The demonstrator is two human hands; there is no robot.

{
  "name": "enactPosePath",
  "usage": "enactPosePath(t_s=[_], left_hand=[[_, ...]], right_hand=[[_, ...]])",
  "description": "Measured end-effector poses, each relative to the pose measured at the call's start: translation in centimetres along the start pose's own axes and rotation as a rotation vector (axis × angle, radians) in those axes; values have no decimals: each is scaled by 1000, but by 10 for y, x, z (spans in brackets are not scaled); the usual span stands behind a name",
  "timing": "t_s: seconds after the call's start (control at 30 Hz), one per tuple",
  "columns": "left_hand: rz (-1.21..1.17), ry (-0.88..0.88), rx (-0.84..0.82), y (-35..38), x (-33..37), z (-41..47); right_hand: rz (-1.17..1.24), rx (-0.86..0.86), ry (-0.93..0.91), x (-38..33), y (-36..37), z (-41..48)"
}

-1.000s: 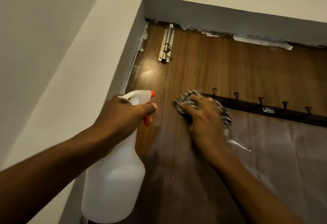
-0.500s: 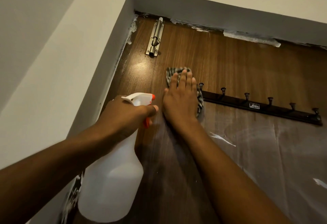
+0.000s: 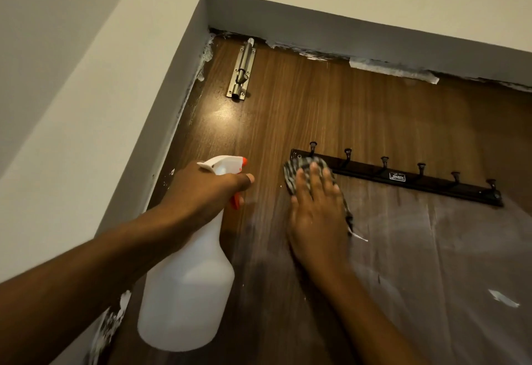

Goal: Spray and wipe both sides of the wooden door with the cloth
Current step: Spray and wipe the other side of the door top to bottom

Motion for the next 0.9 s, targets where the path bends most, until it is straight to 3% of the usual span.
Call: enactPosePath(t_s=[0.1, 0.27, 0.33, 0.4, 0.53, 0.6, 0.77, 0.83, 0.9], left_hand=[[-18, -12, -14, 9, -2, 1], [-48, -26, -23, 39, 4, -9], [-93, -35, -21, 51, 7, -13], [-142, -39, -47, 65, 12, -18], [-163, -58, -55, 87, 13, -18], [-182, -59, -55, 94, 17, -19], [-196, -41, -54, 129, 32, -27], [-195, -46, -51, 137, 34, -35], [-170, -41, -73, 147, 38, -41]], right_hand=[[47, 47, 11, -20, 6, 11], [-33, -43, -327, 15, 3, -36], [-79, -49, -266, 57, -10, -29], [-34, -55, -93, 93, -21, -7], [11, 17, 69, 83, -14, 25], [26, 23, 7, 61, -8, 18], [42, -64, -396, 71, -13, -21], [-52, -73, -386, 107, -20, -26], [-82, -75, -222, 159, -29, -11]])
Point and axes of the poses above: each hand's wrist, its own z-axis towards the middle knuckle, its own y-axis out of the palm, x = y × z, the point moved 8 cm from there along z, towards the middle knuckle, and after that the axes turned 15 degrees about y, right-handed, at the moved point
